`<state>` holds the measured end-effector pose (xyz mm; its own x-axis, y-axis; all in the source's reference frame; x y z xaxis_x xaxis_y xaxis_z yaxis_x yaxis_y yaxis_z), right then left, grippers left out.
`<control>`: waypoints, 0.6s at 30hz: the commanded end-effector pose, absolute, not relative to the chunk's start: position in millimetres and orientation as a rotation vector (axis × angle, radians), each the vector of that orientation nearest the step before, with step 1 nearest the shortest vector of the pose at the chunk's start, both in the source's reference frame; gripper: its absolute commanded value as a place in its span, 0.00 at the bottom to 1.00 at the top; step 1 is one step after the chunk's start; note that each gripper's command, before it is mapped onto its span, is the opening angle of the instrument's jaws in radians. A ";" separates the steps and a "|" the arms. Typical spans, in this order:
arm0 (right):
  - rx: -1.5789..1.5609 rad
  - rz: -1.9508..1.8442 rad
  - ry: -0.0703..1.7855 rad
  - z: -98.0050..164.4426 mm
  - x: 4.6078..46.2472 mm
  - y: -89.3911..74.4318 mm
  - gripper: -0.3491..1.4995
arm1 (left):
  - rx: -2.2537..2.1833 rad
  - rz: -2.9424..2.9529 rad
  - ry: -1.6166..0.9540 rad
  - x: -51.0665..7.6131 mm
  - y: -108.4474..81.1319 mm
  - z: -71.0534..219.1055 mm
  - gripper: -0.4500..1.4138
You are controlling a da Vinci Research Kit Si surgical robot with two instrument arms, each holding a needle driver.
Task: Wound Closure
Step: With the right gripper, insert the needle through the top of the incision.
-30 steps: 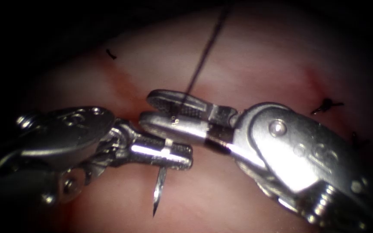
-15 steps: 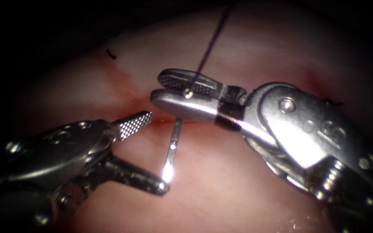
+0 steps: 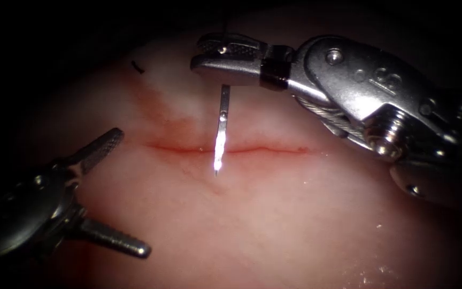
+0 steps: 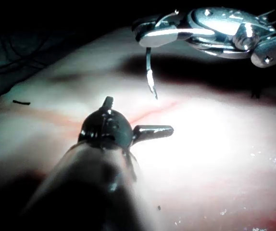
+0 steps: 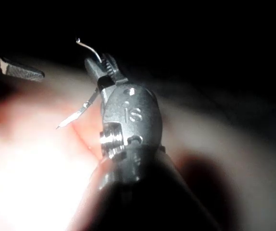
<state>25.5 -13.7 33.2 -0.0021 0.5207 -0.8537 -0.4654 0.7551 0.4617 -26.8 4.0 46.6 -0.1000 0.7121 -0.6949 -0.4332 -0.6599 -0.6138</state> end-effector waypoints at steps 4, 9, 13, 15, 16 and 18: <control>0.016 0.723 1.393 34.0 28.6 -11.5 0.00 | -1.427 1.893 -0.303 -27.2 5.2 48.6 0.32; -0.053 0.679 1.384 34.8 30.4 -10.6 0.00 | -1.405 1.969 -0.315 -26.8 5.9 51.1 0.06; -0.073 0.596 1.362 35.2 31.3 -10.1 0.00 | -1.289 2.067 -0.336 -26.4 6.0 52.8 0.00; -0.094 0.540 1.346 35.5 31.6 -9.9 0.00 | -1.213 2.118 -0.332 -26.2 5.9 53.5 0.00; -0.097 0.526 1.341 35.7 31.8 -9.8 0.00 | -1.189 2.132 -0.328 -26.3 5.8 53.8 0.00; -0.107 0.496 1.343 36.1 32.0 -9.7 0.00 | -1.164 2.148 -0.322 -26.4 5.6 54.5 0.00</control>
